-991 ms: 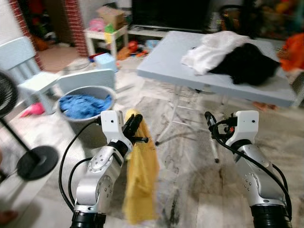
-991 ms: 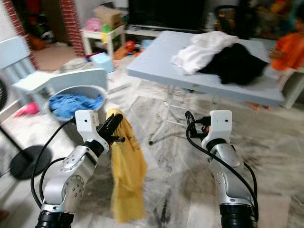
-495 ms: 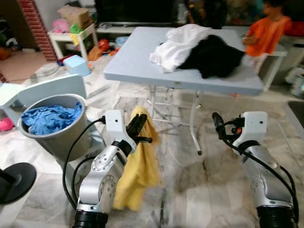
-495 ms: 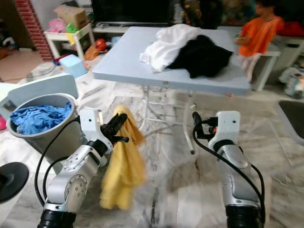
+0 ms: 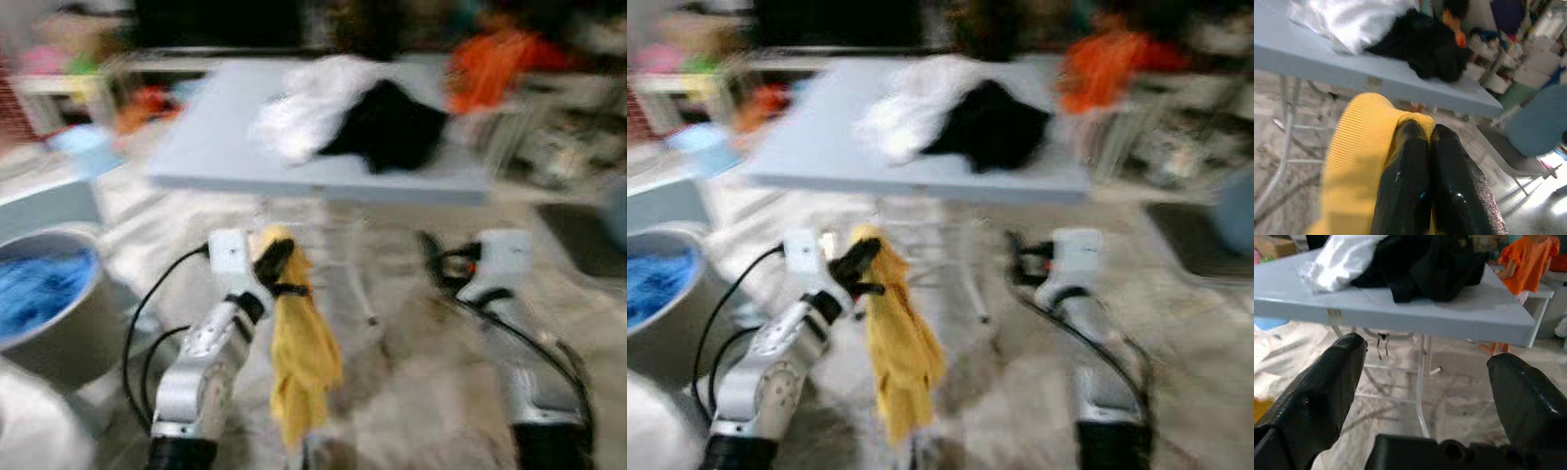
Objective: Hang hanger
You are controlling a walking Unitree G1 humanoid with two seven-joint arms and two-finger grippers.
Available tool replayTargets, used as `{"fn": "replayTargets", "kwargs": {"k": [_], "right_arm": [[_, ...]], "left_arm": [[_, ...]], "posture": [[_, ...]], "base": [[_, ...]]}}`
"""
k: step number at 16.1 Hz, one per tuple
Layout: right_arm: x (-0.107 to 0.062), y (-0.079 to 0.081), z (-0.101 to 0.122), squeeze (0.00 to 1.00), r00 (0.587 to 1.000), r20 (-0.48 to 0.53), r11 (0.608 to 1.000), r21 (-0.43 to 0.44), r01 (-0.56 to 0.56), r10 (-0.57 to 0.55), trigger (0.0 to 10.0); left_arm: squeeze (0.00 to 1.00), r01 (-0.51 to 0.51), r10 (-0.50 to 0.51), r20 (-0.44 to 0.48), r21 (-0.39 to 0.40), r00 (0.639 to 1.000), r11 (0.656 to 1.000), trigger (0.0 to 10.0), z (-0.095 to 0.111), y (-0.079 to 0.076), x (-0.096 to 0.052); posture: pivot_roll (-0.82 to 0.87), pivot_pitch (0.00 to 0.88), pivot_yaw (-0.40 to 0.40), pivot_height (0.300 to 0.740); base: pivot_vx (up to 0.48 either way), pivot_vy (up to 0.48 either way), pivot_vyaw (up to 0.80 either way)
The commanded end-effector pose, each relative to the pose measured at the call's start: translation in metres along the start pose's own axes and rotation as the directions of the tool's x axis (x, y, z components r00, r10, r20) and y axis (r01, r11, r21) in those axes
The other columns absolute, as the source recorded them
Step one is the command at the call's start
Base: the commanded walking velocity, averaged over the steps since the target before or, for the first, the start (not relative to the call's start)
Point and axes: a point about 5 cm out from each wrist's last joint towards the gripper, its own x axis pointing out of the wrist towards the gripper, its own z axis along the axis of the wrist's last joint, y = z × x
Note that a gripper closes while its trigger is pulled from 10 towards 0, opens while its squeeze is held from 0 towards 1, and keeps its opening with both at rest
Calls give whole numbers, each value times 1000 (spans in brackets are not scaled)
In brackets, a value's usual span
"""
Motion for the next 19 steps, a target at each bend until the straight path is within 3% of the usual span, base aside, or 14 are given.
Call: {"fn": "replayTargets", "kwargs": {"k": [1, 10, 14, 19], "right_arm": [[-2, -9, 5, 0, 999, 12, 999, -15, 29, -29, 10000], [-2, -10, 4, 0, 1000, 7, 999, -18, 31, -31, 10000], [-2, -11, 5, 0, 999, 9, 999, -20, 32, -31, 10000], [-1, -10, 4, 0, 999, 9, 999, -18, 31, -31, 10000]], "left_arm": [[0, 43, -43, 31, -6, 999, 999, 10000, 5, -14, 3], [0, 41, -41, 17, -6, 999, 999, 10000, 1, -14, 2], [0, 43, -42, 15, -7, 999, 999, 10000, 0, -13, 1], [0, 37, -37, 11, -6, 999, 999, 10000, 0, -11, 1]], "posture": [[-168, 0, 1, 740], [-168, 0, -3, 740], [-169, 0, -3, 740], [-167, 0, 0, 740]], "base": [[0, 0, -800], [0, 0, -800], [289, 0, -800], [325, 0, -105]]}}
